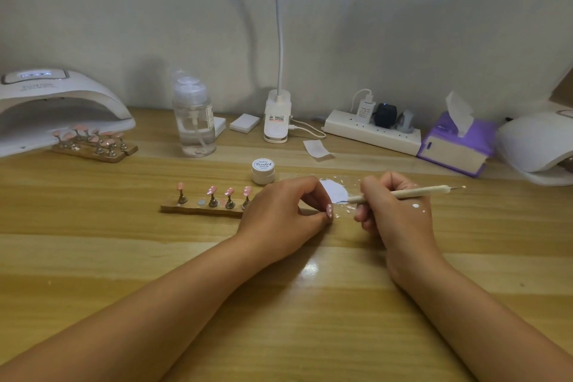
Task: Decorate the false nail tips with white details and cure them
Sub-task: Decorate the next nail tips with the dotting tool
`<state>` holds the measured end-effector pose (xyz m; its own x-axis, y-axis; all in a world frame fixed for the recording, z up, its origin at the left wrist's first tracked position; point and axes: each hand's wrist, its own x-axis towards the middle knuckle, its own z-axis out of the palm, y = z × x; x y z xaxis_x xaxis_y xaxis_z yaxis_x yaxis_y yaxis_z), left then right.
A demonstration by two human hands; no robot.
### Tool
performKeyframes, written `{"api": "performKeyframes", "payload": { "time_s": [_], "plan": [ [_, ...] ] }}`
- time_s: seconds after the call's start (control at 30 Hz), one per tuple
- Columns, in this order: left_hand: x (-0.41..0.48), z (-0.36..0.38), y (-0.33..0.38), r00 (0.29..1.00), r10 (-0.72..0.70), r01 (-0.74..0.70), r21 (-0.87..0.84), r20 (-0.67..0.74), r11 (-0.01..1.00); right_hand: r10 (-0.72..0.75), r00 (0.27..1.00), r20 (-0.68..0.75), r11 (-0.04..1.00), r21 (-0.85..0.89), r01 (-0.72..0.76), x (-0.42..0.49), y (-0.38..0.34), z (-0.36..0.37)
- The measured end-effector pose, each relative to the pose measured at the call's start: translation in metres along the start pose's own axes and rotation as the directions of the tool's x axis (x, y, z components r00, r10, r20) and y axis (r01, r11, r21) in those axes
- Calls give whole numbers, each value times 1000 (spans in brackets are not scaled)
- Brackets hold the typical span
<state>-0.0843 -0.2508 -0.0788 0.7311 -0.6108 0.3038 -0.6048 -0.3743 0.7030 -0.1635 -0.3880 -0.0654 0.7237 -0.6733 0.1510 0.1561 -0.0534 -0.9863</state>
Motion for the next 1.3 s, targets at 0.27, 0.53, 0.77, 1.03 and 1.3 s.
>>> {"api": "performKeyframes", "payload": {
  "time_s": [0.27,0.53,0.77,1.03,1.3],
  "plan": [
    [-3,2,-3,998,34,-32,31,-61,999,-51,980,-191,996,58,63,4,-2,-2],
    [-9,2,4,972,165,-167,3,-166,986,-69,986,-149,996,-58,61,10,6,-4],
    [-6,-21,20,967,150,-184,-158,-204,970,-100,993,-69,988,-124,91,7,7,-7],
    [-6,-170,0,983,-131,94,-258,-131,962,-77,997,-25,985,-159,72,8,8,-6],
    [-19,-166,-51,954,-243,274,-185,174,944,-93,996,-7,981,-174,90,9,10,-6]
  ]
}}
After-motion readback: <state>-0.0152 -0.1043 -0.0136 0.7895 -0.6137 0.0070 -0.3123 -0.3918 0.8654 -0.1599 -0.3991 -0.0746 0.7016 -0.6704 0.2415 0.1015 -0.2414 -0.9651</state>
